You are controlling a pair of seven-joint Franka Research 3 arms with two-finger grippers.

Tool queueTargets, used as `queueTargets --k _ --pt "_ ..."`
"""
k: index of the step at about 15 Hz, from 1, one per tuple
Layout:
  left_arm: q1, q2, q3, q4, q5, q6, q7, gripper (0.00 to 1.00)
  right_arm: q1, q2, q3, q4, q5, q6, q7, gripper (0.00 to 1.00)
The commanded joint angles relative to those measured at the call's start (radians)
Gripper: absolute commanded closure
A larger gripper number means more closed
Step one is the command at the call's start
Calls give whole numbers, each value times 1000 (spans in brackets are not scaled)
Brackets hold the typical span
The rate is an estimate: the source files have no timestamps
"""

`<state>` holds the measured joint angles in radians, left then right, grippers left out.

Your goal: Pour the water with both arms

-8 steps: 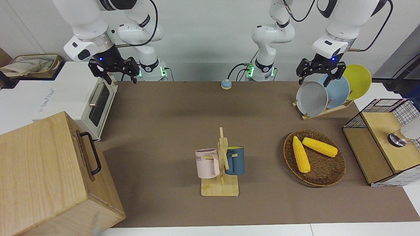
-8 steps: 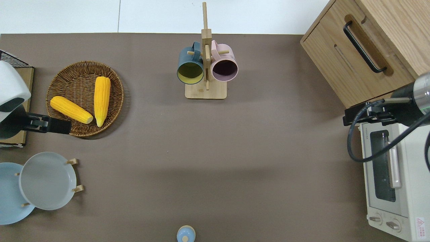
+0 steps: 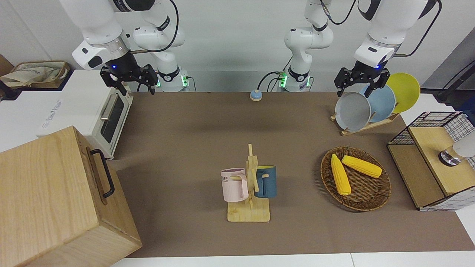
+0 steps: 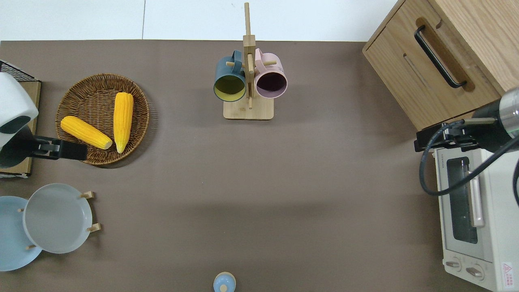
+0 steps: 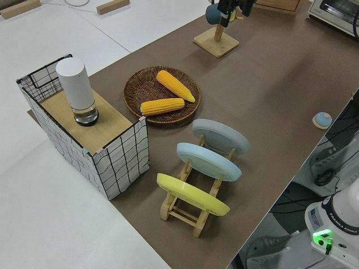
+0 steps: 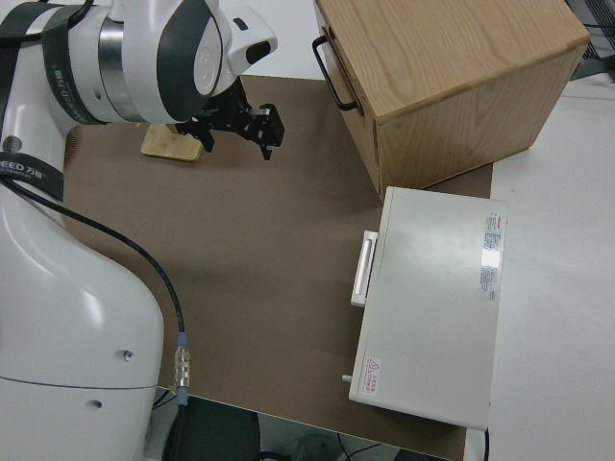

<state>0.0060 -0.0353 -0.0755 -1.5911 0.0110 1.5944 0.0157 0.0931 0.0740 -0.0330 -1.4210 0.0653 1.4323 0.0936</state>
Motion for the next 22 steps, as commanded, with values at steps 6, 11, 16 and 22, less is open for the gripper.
queueTargets --k 6,11,16,22 --pt "0 -6 3 -9 0 -14 -17 5 29 -13 10 -26 -2 10 -18 15" --pt "0 -6 5 -9 1 -14 -16 5 131 23 10 -117 -2 124 -18 15" --pt "5 -6 6 -4 4 -7 -14 5 204 104 12 -151 -1 313 -3 15" --pt "28 28 126 11 3 31 154 5 261 181 12 -148 -2 486 -3 15"
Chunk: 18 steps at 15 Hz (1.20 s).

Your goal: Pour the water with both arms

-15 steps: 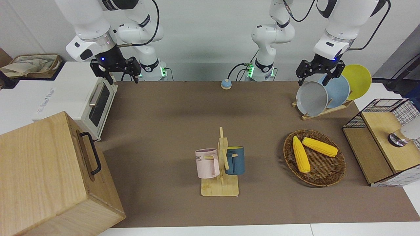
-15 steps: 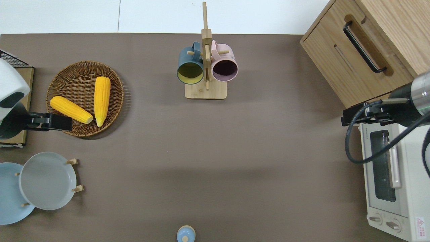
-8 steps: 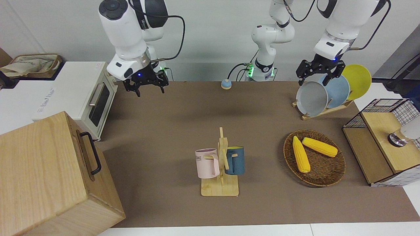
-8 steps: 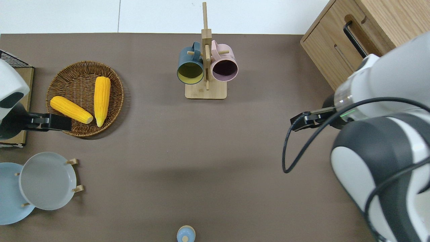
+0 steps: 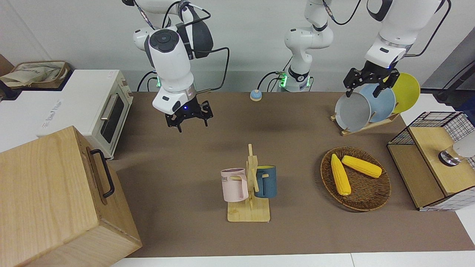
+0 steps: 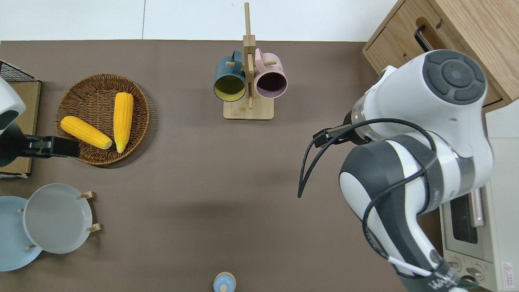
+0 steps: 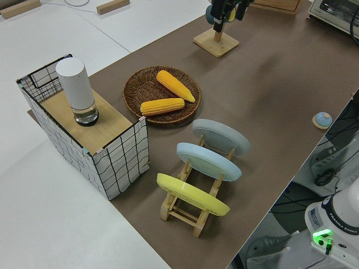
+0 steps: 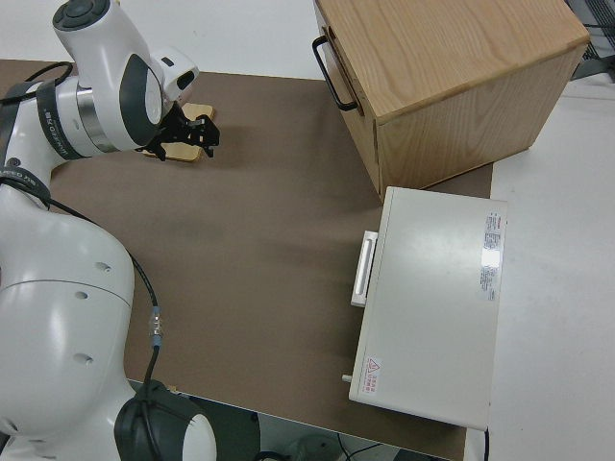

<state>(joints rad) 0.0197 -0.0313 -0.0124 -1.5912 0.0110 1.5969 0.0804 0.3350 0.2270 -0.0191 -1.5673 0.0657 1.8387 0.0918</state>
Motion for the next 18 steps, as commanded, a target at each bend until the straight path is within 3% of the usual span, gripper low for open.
queueTargets --k 1,6,9,15,18 --pt "16 31 98 17 0 43 125 5 19 35 -2 -2 -3 105 -1 15" --pt "14 71 277 27 -3 139 335 5 21 81 19 3 -4 235 -3 15" --pt "35 88 350 27 -9 210 450 5 19 113 37 6 -7 302 -12 15" --pt "222 152 355 28 -198 359 662 5 25 189 41 9 -55 546 -49 19" --pt "289 191 355 27 -368 440 790 5 21 201 42 9 -145 597 -46 34"
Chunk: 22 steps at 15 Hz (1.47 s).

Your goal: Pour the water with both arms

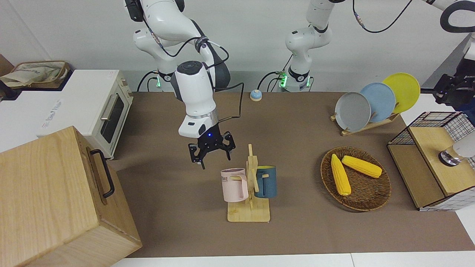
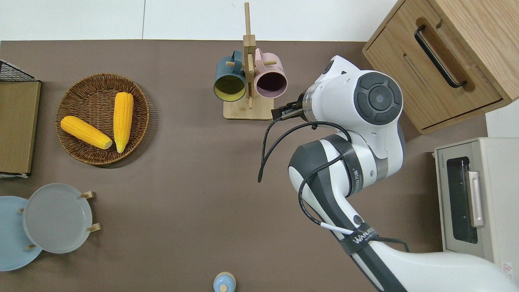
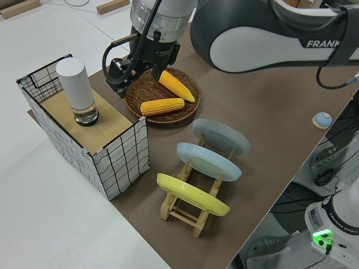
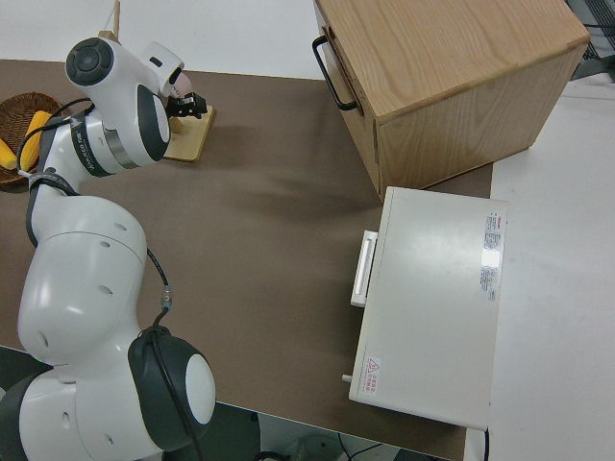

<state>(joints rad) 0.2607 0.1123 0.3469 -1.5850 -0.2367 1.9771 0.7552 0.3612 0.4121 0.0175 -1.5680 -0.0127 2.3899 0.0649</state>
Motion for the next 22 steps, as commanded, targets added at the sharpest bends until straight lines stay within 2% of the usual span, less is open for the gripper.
queueTargets --k 1,3,6,9,10,12,13,16,19,22 --pt "55 59 -5 19 -157 86 137 5 -5 28 9 17 -70 64 -19 61" --pt "78 75 -6 11 -240 172 145 5 -5 56 9 54 -70 92 -19 80" --pt "77 118 -17 11 -340 279 199 5 -5 59 9 57 -70 94 -19 138" --pt "66 168 -31 11 -444 377 222 5 -2 99 10 120 -70 95 -20 193" --pt "72 179 -60 10 -493 405 230 5 -2 103 10 125 -73 97 -20 276" --pt "66 197 -71 10 -532 436 239 5 -2 105 12 126 -75 98 -20 429" --pt "68 201 -77 10 -536 442 246 5 -2 106 12 129 -75 98 -20 608" --pt "77 230 -88 7 -588 445 300 5 -2 113 12 141 -73 98 -22 910" --pt "78 257 -88 7 -654 477 360 5 28 113 9 141 -73 97 -19 1000" --pt "75 273 -89 10 -659 482 360 5 25 110 9 141 -75 89 -20 1000"
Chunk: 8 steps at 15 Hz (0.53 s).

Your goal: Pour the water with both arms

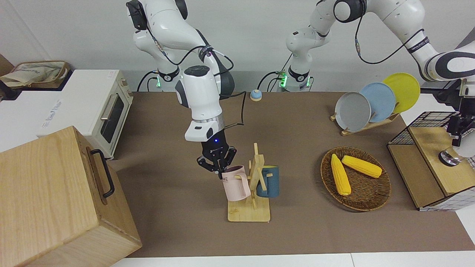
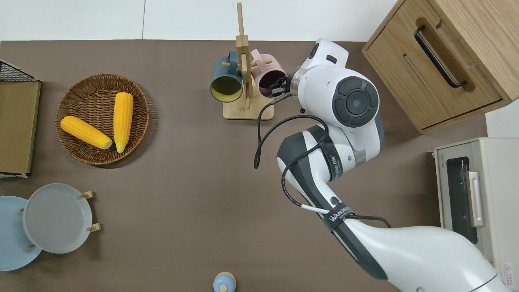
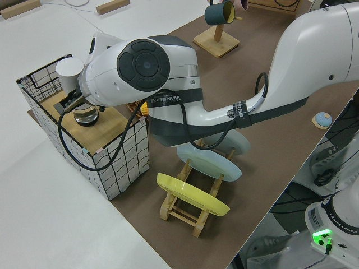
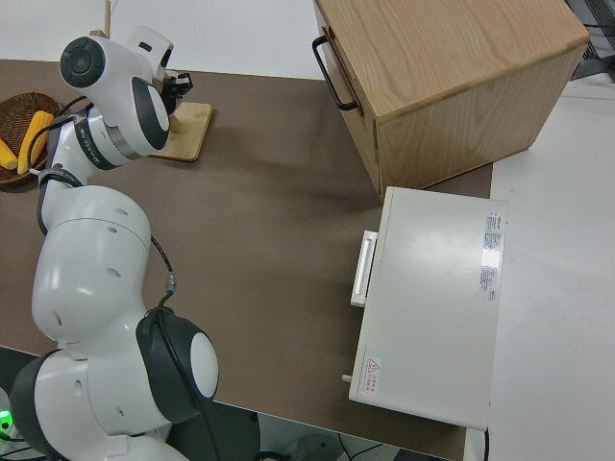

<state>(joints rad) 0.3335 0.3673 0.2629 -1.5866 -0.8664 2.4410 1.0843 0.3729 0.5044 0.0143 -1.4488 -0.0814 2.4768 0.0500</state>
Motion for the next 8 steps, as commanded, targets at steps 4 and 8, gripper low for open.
queueTargets --k 4,8 --pt "4 32 -14 14 -42 33 31 98 12 0 1 21 -24 -28 -9 1000" --pt "4 32 -18 17 -40 36 29 819 11 -18 -2 21 -29 -79 -10 1000"
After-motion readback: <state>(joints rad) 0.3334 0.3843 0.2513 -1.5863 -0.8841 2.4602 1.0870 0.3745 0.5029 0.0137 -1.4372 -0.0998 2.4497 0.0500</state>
